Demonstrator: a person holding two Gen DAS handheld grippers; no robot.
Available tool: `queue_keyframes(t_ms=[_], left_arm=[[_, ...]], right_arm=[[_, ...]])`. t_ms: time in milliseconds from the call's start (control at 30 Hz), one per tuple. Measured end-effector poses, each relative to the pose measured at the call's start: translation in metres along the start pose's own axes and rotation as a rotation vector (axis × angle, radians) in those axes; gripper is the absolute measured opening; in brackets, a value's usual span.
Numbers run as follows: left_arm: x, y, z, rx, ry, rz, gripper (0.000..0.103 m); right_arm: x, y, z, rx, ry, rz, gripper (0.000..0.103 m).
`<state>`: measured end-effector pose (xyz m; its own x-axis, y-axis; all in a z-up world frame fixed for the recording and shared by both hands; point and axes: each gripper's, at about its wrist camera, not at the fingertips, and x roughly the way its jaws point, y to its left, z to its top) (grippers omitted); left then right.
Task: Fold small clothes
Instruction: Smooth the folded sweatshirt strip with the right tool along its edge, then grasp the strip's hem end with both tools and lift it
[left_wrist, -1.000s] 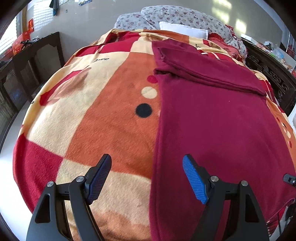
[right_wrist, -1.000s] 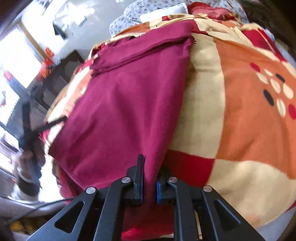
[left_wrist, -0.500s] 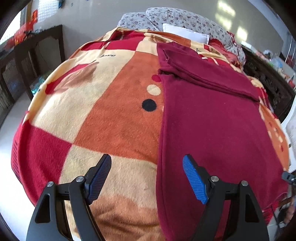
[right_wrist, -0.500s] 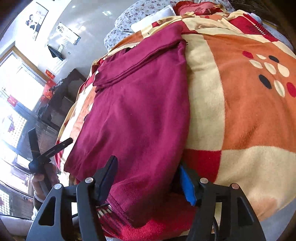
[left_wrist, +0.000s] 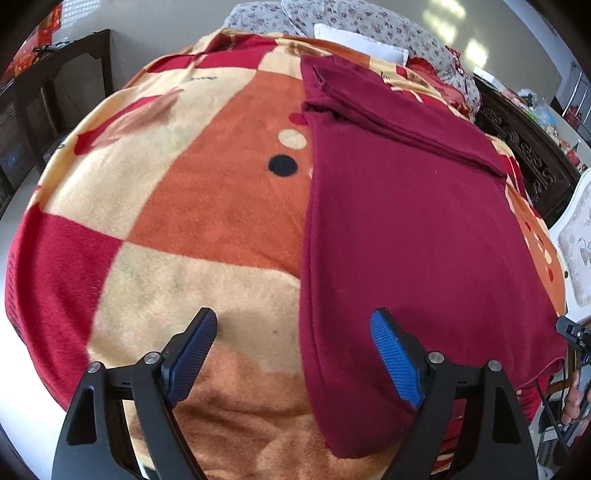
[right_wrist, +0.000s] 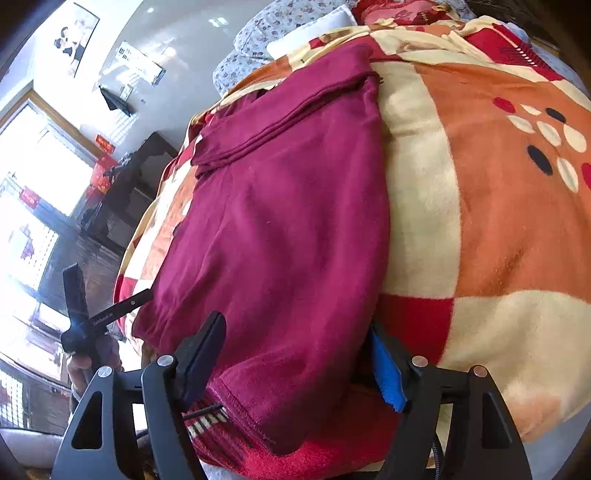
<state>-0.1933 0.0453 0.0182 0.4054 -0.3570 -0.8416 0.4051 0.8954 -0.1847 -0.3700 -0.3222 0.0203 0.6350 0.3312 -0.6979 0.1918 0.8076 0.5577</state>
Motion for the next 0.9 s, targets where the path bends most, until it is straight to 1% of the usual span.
queue_keyframes(t_ms=[67,167,300,467,667,900], left_arm=[[0.005,-0.005,0.000,0.031,0.009,0.012,0.085],[0.010,-0.012,0.000,0.067,0.001,0.043,0.089],[0.015,-0.013,0.000,0.065,-0.003,0.041,0.093],[0.016,-0.016,-0.001,0.081,-0.002,0.057,0.095],[0.014,-0.016,-0.003,0.080,0.016,0.048,0.095],[0.013,-0.017,-0.007,0.081,0.026,0.053,0.097]], right_arm=[[0.001,0.001,-0.002,0.004,0.018,0.018,0.079],[0.000,0.005,-0.007,-0.015,0.041,0.029,0.079],[0.001,0.004,-0.010,0.003,0.058,0.030,0.079],[-0.001,0.008,-0.011,-0.004,0.071,0.022,0.079],[0.000,0.006,-0.012,0.019,0.066,0.046,0.080],[0.004,0.005,-0.010,0.009,0.080,0.057,0.080]])
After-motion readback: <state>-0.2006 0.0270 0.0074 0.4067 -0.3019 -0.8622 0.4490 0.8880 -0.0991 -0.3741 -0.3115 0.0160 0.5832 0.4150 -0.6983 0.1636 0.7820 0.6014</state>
